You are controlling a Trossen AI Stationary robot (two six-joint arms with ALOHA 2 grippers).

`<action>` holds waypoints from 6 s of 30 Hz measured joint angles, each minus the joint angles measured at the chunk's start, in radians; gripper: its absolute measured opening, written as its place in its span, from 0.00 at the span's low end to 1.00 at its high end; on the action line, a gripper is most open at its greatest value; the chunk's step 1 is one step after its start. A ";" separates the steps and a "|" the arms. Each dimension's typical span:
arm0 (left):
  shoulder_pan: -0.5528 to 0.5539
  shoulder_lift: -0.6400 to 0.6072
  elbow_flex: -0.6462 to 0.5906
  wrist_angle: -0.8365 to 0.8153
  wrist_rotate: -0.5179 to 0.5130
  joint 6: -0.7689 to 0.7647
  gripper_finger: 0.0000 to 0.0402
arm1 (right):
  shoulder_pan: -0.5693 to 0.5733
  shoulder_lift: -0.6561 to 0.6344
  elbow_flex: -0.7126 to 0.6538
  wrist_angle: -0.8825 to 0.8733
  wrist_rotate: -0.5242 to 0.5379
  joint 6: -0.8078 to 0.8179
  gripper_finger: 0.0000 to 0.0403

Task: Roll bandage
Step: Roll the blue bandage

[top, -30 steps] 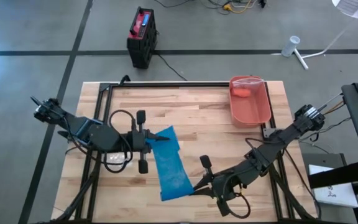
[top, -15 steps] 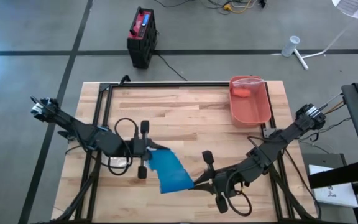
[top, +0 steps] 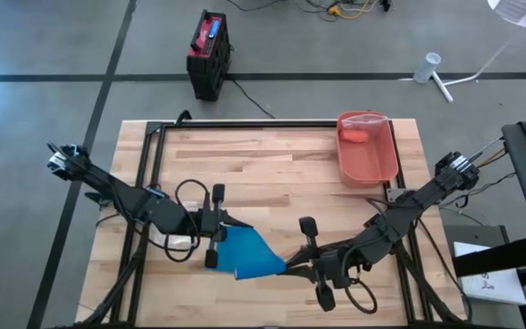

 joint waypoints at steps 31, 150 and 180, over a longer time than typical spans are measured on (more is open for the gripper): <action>0.008 0.028 0.000 -0.051 -0.398 0.058 0.00 | -0.061 -0.007 0.000 0.231 0.006 0.517 0.02; 0.150 -0.089 -0.020 0.125 0.185 -0.353 0.68 | -0.116 0.045 -0.019 -0.376 -0.121 0.322 0.02; 0.146 0.010 -0.118 0.007 0.618 -0.282 0.74 | -0.073 0.004 0.032 -0.299 -0.466 0.546 0.02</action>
